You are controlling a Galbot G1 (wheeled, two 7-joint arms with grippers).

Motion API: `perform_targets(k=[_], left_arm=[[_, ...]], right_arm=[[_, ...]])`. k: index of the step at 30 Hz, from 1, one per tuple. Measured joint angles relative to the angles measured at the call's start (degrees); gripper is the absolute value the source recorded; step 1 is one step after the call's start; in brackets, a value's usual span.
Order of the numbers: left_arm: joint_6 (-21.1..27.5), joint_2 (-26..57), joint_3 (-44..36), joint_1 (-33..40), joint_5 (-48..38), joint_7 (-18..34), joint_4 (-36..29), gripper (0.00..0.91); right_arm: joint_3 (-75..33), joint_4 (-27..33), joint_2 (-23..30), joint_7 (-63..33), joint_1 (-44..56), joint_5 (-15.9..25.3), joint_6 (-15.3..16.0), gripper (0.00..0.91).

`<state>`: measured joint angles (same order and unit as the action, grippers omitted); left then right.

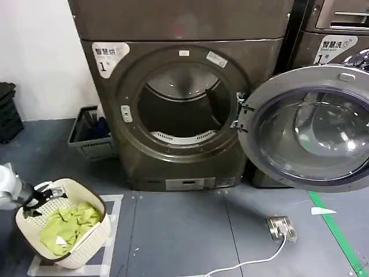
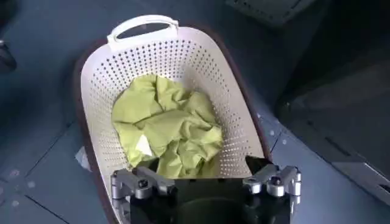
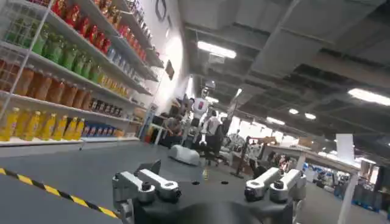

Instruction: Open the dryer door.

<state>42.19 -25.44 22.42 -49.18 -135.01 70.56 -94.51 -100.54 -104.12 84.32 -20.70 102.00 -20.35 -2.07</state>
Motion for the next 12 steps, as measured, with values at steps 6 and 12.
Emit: perform_targets(k=[6, 12], left_arm=[[0.0, -0.01, 0.14, -0.05, -0.11, 0.0, 0.1, 0.907], [0.0, -0.01, 0.17, -0.11, 0.08, -0.13, 0.15, 0.907]], right_arm=[[0.29, -0.04, 0.18, 0.3, -0.07, 0.01, -0.23, 0.907], [0.41, -0.19, 0.33, 0.4, -0.14, 0.01, -0.27, 0.907]])
